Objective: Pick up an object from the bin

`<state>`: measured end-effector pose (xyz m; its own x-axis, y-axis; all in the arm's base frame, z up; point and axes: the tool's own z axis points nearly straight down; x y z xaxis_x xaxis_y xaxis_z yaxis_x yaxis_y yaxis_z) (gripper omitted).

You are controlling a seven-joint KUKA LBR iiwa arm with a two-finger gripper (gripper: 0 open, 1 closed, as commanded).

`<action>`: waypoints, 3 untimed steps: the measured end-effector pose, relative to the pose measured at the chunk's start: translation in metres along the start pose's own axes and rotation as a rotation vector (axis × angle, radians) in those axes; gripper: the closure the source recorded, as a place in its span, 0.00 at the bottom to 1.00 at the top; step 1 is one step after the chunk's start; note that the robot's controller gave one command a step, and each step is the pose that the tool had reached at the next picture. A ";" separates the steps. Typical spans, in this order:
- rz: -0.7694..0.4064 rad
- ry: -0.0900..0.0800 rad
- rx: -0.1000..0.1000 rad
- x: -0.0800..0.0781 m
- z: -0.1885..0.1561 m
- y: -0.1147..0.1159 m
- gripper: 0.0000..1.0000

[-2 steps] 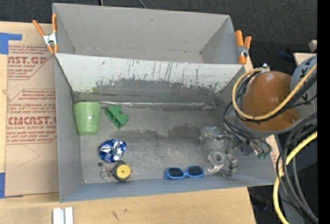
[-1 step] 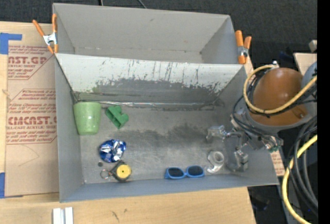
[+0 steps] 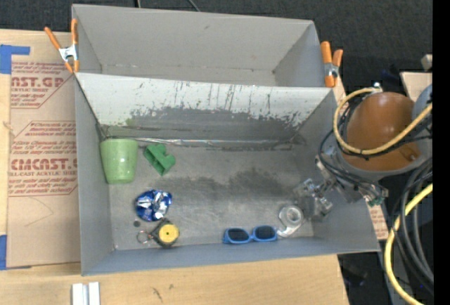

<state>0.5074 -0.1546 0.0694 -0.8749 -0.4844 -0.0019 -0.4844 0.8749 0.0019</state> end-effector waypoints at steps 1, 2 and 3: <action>0.001 -0.006 -0.005 -0.003 0.000 0.003 0.00; -0.118 -0.012 0.009 0.003 -0.002 0.039 0.00; -0.114 -0.008 0.006 0.004 -0.002 0.039 1.00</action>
Offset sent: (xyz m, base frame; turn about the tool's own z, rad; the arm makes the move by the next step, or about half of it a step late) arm 0.0000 0.0000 0.0000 0.0000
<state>0.4846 -0.1223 0.0717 -0.8140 -0.5808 -0.0093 -0.5808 0.8140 -0.0047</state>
